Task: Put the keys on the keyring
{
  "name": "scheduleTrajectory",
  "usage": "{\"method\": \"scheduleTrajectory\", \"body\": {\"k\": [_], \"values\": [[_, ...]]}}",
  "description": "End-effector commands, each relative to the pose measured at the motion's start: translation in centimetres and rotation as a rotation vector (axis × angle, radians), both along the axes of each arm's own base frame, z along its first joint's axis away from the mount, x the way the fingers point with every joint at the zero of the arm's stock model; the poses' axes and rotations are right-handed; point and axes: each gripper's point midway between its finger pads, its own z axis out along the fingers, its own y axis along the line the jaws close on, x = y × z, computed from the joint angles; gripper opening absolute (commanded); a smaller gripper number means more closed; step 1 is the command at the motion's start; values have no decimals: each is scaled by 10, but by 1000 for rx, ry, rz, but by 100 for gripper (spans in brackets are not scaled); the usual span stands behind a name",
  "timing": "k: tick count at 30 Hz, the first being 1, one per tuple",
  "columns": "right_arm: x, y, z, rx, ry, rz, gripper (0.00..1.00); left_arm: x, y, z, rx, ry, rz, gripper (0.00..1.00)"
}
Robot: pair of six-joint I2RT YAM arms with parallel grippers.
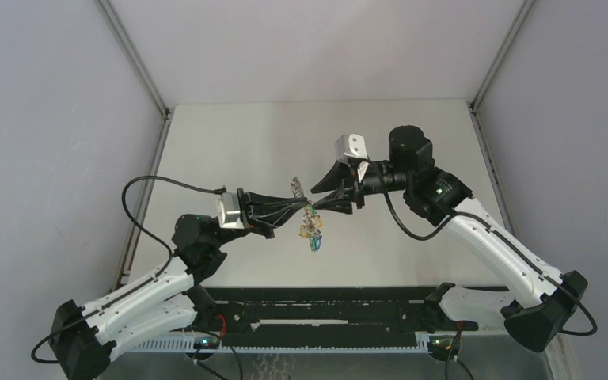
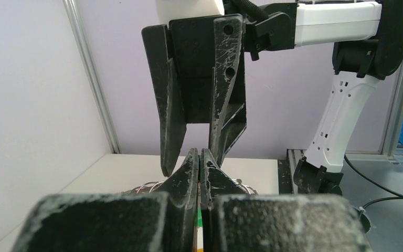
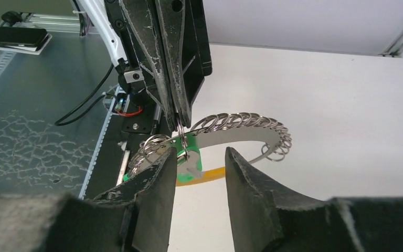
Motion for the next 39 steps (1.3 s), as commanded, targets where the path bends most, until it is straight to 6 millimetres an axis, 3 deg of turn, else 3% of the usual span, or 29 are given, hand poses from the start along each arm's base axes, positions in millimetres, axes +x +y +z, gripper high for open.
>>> {"method": "scheduleTrajectory", "body": {"k": [1,12,18,21,28,31,39], "values": [[-9,7,9,41,-24,69,37,-9,6,17,-65,-49,-19,0],[-20,15,5,44,-18,153,25,-11,6,19,-73,-55,-29,0],[-20,14,4,42,-18,149,0,-12,7,17,-75,-49,-31,0],[-16,6,-2,8,-5,110,0,-7,7,9,-45,-33,-4,0],[-6,-19,-13,-203,-25,6,0,4,11,-15,98,-4,85,32],[-5,-28,-19,-313,-26,-20,0,5,9,-21,155,4,88,40],[-1,-36,-37,-583,-73,-80,0,0,-6,-25,225,14,-1,44]]}}
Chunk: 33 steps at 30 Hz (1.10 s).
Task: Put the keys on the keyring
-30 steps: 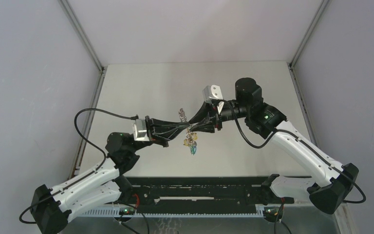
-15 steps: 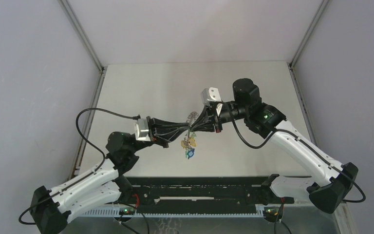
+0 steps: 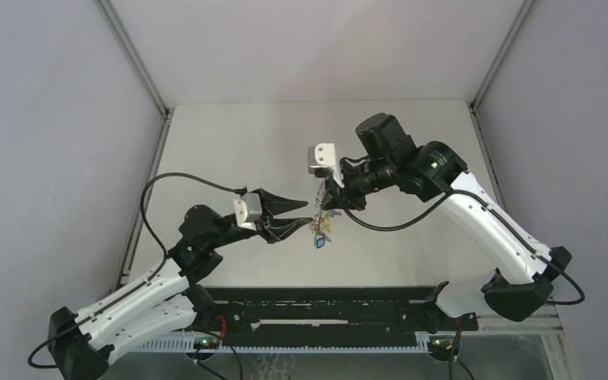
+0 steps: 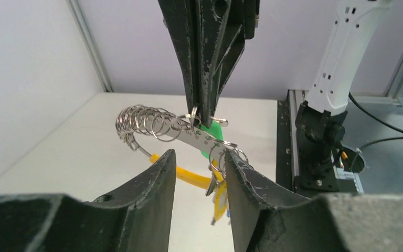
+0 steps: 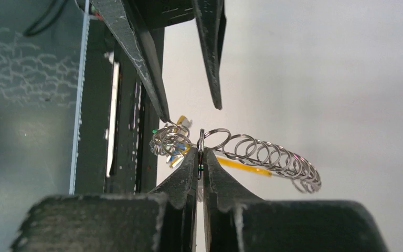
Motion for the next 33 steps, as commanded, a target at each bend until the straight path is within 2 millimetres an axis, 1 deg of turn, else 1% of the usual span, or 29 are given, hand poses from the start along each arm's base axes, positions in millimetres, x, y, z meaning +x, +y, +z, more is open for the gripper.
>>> {"method": "scheduleTrajectory", "body": {"k": [1,3,6,11,13,16,19,23,26,30,33], "values": [[1,-16,-13,-181,-56,-35,0,-5,-6,23,6,-44,-51,43],[1,-14,-13,-191,-64,-32,0,-6,-9,22,14,-40,-66,39],[0,-11,-12,-199,-75,-25,0,-6,-13,20,25,-34,-87,28],[-1,-9,-11,-195,-87,-7,0,-15,-17,15,39,-38,-149,22],[0,-8,-10,-190,-93,-8,0,-15,-18,14,43,-34,-158,21],[-1,-8,-10,-189,-96,-5,0,-16,-19,14,42,-33,-161,21],[-3,-6,-11,-191,-95,11,0,-14,-19,17,35,-36,-155,26],[-7,-3,-10,-181,-97,30,0,-14,-23,17,40,-29,-175,26],[-8,-3,-7,-174,-106,32,0,-12,-25,13,49,-12,-175,26],[-11,-2,-4,-162,-116,46,0,-4,-26,8,52,11,-139,27],[-14,-1,-2,-150,-124,55,0,4,-26,6,53,28,-104,31]]}}
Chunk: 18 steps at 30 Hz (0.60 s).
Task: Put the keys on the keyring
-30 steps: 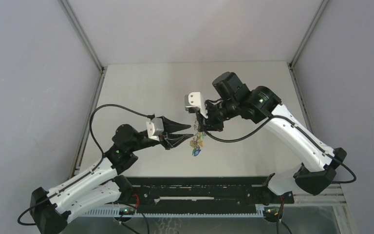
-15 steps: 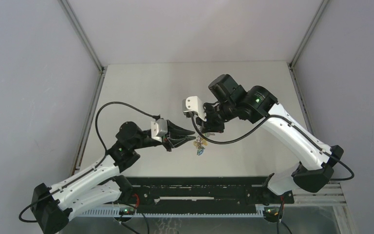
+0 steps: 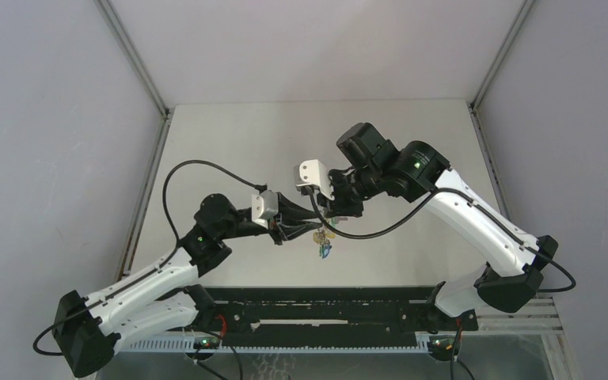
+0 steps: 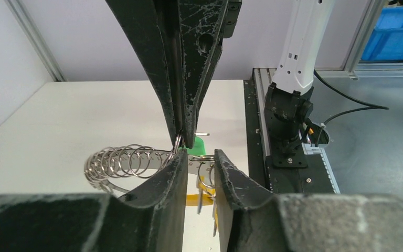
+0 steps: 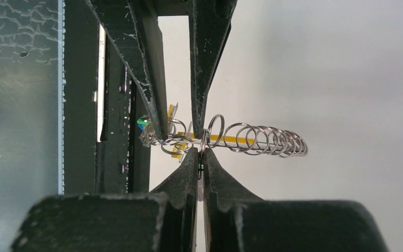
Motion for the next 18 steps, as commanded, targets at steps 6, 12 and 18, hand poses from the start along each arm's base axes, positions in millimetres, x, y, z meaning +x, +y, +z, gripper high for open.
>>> {"method": "scheduleTrajectory", "body": {"k": [6,12,18], "values": [[-8,6,29,100,-68,47,0,15,3,34,-75,-33,93,34],[-7,5,26,90,-73,41,0,22,9,32,-77,-32,149,38],[-6,1,27,93,-91,29,0,23,10,29,-68,-28,163,45]]}}
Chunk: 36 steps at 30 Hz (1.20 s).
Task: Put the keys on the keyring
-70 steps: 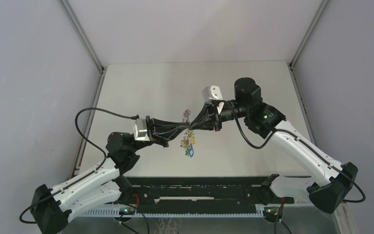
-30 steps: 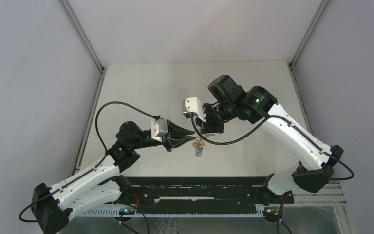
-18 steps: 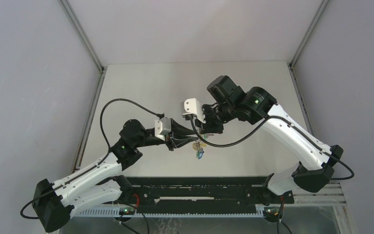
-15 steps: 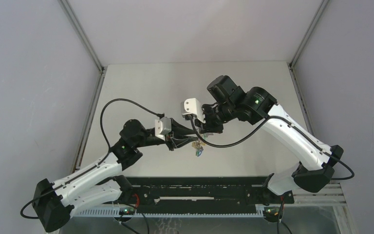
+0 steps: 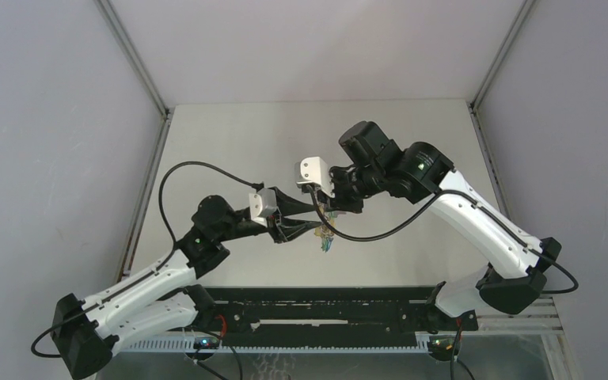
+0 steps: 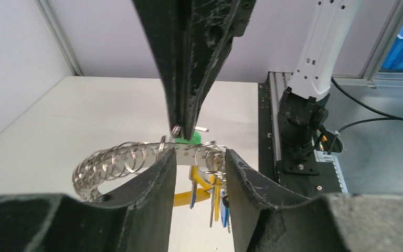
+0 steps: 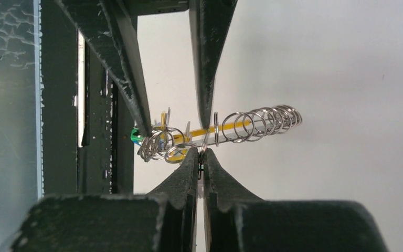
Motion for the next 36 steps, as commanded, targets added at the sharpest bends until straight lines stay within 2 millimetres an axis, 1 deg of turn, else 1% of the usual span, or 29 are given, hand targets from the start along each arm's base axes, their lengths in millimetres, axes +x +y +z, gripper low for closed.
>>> {"method": "scheduleTrajectory", "body": {"k": [1,3,7,10,15,18,21,28,30,36], "values": [[-16,-1,20,71,-23,46,0,15,6,25,-57,-41,92,46],[-14,-3,18,62,-25,36,0,14,8,27,-62,-44,94,49],[-16,-1,15,57,-8,47,0,12,7,30,-68,-50,87,50],[-17,1,17,66,-9,54,0,7,4,33,-69,-55,44,49],[-14,0,15,60,-19,48,0,-9,1,39,-94,-80,-45,48],[-15,1,15,62,-15,51,0,-15,2,42,-111,-86,-69,44],[-16,3,15,64,-10,59,0,-16,-1,44,-108,-81,-89,40],[-17,5,17,65,-16,69,0,-10,-8,40,-83,-47,-94,38],[-18,5,17,64,-15,71,0,-10,-9,40,-80,-45,-96,35],[-18,6,14,53,-11,76,0,-11,-7,45,-88,-55,-97,32]]}}
